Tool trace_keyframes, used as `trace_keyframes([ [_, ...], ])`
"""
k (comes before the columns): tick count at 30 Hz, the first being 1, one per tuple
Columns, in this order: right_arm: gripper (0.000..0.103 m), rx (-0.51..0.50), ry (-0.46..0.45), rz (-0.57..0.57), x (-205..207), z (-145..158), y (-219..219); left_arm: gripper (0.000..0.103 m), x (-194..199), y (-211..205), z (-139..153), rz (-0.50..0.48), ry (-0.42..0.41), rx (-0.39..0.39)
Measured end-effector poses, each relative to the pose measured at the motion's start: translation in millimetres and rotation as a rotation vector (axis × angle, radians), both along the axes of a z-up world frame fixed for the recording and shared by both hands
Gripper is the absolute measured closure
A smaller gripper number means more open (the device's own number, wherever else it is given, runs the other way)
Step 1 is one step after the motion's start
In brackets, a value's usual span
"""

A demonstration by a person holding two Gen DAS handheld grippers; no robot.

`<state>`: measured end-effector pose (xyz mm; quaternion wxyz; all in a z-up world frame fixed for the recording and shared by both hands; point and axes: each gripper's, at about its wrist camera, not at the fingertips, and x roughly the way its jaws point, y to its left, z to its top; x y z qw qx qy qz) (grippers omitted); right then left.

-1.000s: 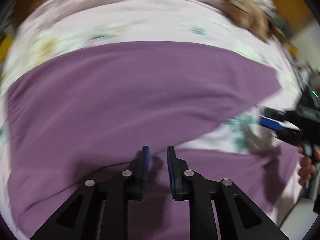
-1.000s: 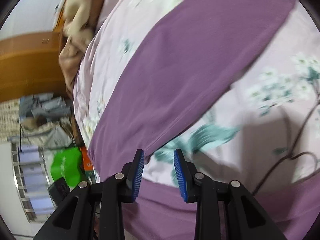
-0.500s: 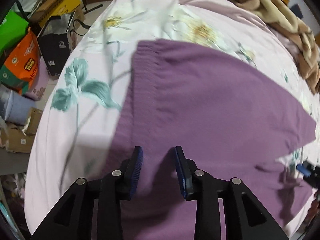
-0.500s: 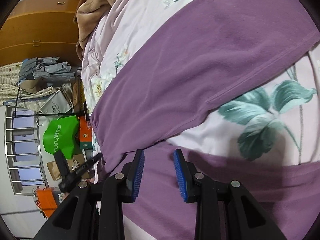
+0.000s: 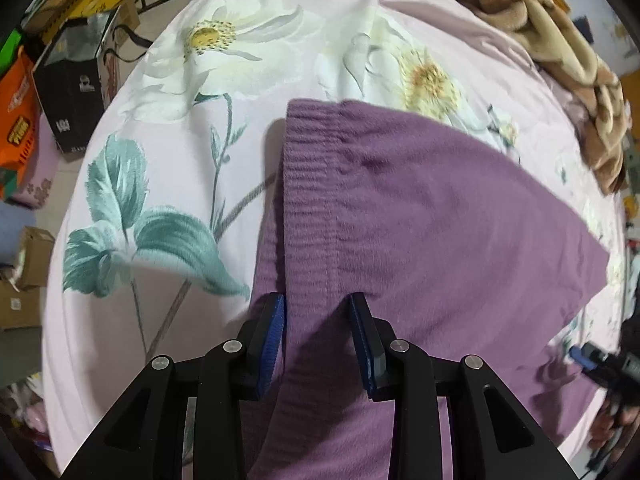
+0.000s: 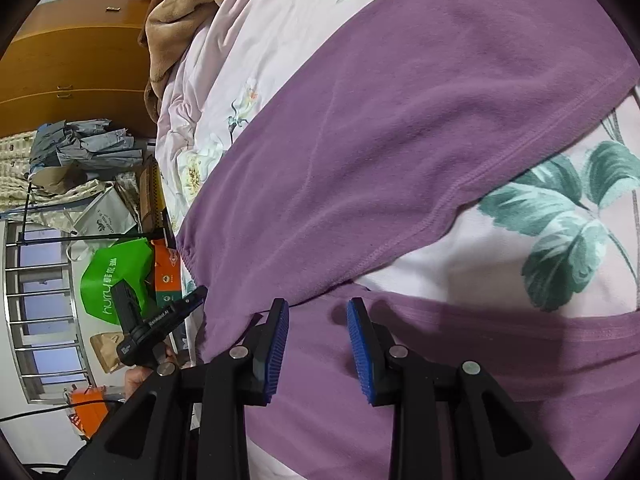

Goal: Fold clothes

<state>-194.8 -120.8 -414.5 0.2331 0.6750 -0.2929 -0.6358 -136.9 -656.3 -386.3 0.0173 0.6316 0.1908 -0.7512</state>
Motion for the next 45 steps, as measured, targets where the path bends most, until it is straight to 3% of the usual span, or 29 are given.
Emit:
trace_keyframes([
  [2,0.071,0.002,0.001,0.001,-0.5,-0.6,-2.4,0.069,-2.9,-1.3,0.9,-0.007,0.015,0.01],
  [3,0.071,0.004,0.0,-0.001,-0.7,-1.5,-3.8,0.075,-4.2,-1.0,2.0,-0.017,0.022,0.008],
  [8,0.071,0.011,-0.005,-0.008,-0.6,-3.9,-9.1,0.076,-3.4,3.0,14.9,-0.081,0.06,-0.066],
  [11,0.071,0.016,0.009,0.001,-3.1,-1.7,-13.3,0.076,-7.3,-6.0,17.1,-0.068,0.067,-0.087],
  [16,0.071,0.04,0.017,0.029,-6.8,-3.0,-19.1,0.075,-22.2,-0.9,8.0,-0.077,0.026,-0.106],
  [24,0.071,0.057,0.029,0.036,-9.1,-2.6,-16.1,0.059,-25.4,-11.3,24.5,-0.04,0.044,-0.054],
  [27,0.071,0.056,0.033,0.021,-12.4,-2.1,-12.0,0.051,-45.4,-9.5,23.9,-0.033,0.059,-0.037],
  [30,0.071,0.056,0.036,0.017,-13.4,-1.0,-7.6,0.051,-67.4,-6.2,11.4,-0.023,0.034,-0.041],
  [31,0.071,0.057,0.037,0.016,-13.7,-0.6,-6.2,0.051,-73.3,-5.4,7.8,-0.022,0.029,-0.047],
  [33,0.071,0.057,0.039,0.013,-14.4,0.1,-3.2,0.077,-80.5,-2.2,8.7,-0.026,0.044,-0.077],
  [39,0.071,0.086,0.064,0.012,-21.5,2.1,5.9,0.077,-94.9,7.7,19.5,-0.062,0.088,-0.186],
  [45,0.071,0.13,0.116,0.047,-36.1,14.8,8.6,0.072,-96.6,7.3,18.9,-0.051,0.058,-0.161],
])
